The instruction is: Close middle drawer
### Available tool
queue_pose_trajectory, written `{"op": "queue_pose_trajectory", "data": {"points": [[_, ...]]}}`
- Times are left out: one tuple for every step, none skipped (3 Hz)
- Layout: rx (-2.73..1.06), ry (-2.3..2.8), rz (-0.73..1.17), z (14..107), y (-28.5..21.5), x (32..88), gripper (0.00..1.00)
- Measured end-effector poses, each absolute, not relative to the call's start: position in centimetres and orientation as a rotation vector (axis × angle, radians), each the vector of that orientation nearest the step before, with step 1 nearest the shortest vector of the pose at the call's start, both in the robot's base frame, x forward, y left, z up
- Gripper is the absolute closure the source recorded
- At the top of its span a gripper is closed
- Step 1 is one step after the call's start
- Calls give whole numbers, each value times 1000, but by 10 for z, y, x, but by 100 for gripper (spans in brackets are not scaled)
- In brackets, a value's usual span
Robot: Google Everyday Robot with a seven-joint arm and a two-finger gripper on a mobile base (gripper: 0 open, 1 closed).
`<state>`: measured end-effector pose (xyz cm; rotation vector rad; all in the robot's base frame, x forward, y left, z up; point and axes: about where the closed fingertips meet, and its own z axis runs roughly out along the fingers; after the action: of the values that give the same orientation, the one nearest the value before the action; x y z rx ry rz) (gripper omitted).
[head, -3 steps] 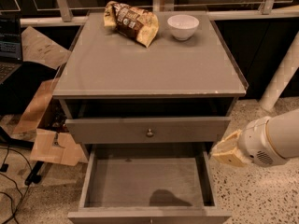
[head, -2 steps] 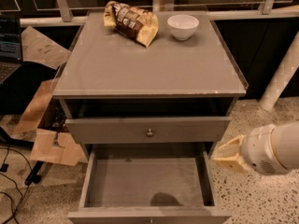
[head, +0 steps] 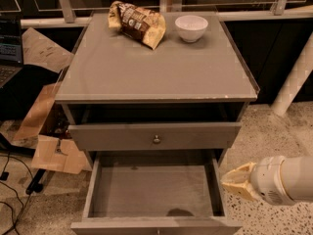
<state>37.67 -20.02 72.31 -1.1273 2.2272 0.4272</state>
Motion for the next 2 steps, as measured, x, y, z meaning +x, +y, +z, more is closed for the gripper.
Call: {"op": "queue_pose_trajectory", "data": {"points": [[-1100, 2273, 463, 684, -203, 373, 100], [-1071, 2358, 489, 638, -206, 368, 100]]}}
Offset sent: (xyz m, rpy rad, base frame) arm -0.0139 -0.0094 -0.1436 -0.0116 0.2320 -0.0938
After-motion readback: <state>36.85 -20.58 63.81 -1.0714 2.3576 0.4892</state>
